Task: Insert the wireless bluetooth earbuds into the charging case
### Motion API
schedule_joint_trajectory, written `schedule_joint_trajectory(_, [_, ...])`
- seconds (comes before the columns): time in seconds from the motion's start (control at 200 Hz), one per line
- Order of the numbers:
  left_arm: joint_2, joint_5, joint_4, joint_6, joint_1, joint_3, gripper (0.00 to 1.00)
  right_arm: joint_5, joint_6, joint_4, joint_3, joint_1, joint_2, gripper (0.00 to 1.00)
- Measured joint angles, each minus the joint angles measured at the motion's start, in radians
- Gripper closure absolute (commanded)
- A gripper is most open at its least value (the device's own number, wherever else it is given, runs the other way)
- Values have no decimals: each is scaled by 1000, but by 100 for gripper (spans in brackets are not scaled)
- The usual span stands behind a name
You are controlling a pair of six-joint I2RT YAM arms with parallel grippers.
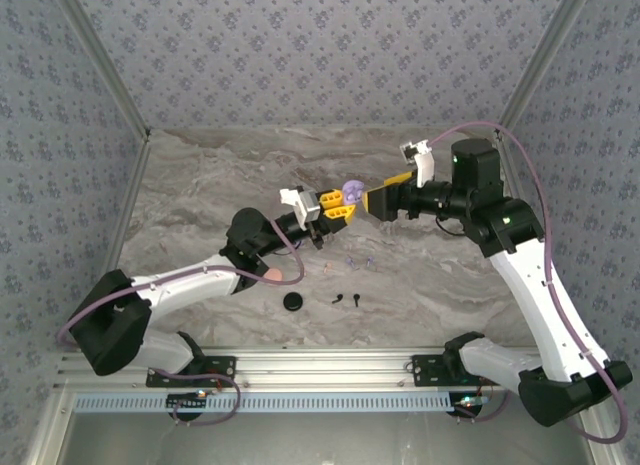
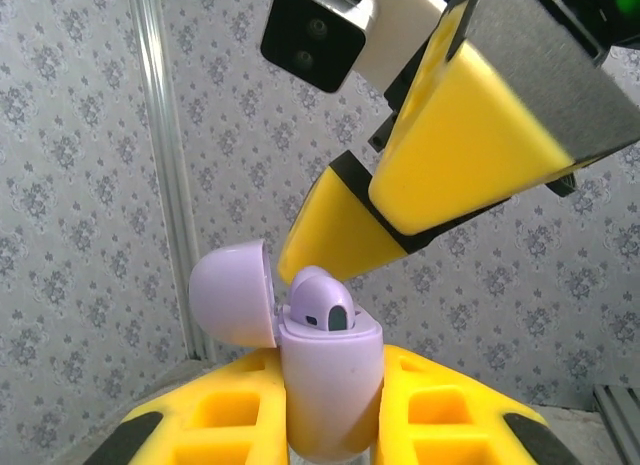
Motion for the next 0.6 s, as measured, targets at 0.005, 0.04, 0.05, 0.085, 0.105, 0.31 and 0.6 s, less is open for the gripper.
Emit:
schedule_joint_trajectory(0.005, [0, 0, 0, 0, 0, 0, 100, -2, 1, 0, 0, 0, 0, 10])
schedule_joint_trajectory(0.04, [2, 3, -1, -1, 0, 0, 100, -13, 6, 4, 0, -4, 1, 8])
schedule_joint_trajectory(0.05, [3, 5, -2, -2, 0, 0, 100, -15, 6, 6, 0, -5, 1, 8])
schedule_joint_trajectory(0.085, [3, 11, -5, -5, 0, 0, 100, -31, 11, 14, 0, -6, 2, 7])
schedule_joint_trajectory(0.105, [3, 14, -7, -5, 0, 1, 100, -40, 16, 21, 0, -6, 3, 7])
schedule_joint_trajectory(0.31, [3, 32, -10, -8, 0, 23, 100, -123, 45, 77, 0, -5, 35, 7])
schedule_joint_trajectory(0.6, [14, 36, -17, -15, 0, 24, 100, -193, 62, 120, 0, 36, 71, 13])
